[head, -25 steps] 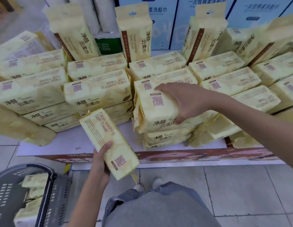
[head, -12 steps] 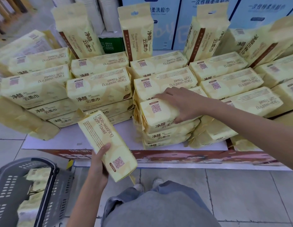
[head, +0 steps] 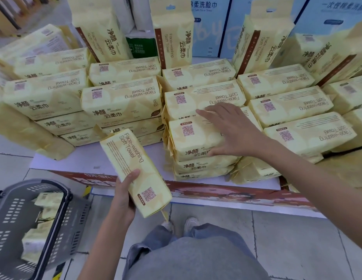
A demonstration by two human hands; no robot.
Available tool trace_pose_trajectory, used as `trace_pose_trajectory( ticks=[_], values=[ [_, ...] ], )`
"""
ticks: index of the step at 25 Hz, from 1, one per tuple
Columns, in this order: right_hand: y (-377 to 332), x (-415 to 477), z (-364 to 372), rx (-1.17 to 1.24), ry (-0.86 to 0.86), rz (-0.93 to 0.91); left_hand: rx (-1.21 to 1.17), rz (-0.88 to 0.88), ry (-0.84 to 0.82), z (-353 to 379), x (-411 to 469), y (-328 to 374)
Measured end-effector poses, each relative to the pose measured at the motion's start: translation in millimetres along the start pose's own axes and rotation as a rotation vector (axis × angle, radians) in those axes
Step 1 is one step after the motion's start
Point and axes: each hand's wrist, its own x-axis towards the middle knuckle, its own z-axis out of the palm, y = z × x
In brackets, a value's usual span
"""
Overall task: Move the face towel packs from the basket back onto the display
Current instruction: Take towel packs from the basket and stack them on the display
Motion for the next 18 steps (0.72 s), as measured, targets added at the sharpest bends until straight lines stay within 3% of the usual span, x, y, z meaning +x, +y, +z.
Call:
trace_pose_trajectory(
  ticks=[3, 6, 8, 9, 11, 13, 15, 18],
  values=[
    [-9.1, -7.1, 4.8, 0.05, 0.125, 0.009, -0.017, 0.023, -0.014, -0.2, -4.3, -0.3],
    [-35.9, -12.2, 6.1, 0.12, 0.468, -0.07, -0.057, 0.049, -0.038, -8.3, -5.9, 2.8],
    [-67.8, -25.7, 16.7, 0.341, 0.616, -0.095, -0.09, 0.053, -0.077, -18.7, -8.1, 7.4],
    [-88.6, -36.0, 23.1, 0.521, 0.536, -0.07, -0.1, 0.055, -0.1, -24.8, -10.1, 10.7],
    [-126.9, -47.3, 33.8, 0.93, 0.129, 0.121, -0.119, 0.053, -0.13, -39.4, -11.7, 22.1],
    [-152.8, -39.9, 48.5, 1.182, -0.257, 0.328, -0.113, 0.053, -0.144, -54.6, -9.6, 35.5],
    [-172.0, -16.0, 60.0, 1.309, -0.362, 0.438, -0.108, 0.034, -0.185, -69.9, -6.8, 54.5],
    [-203.2, 33.3, 59.7, 1.46, -0.324, 0.541, -0.059, -0.064, -0.218, -89.4, 1.3, 90.8]
  ],
)
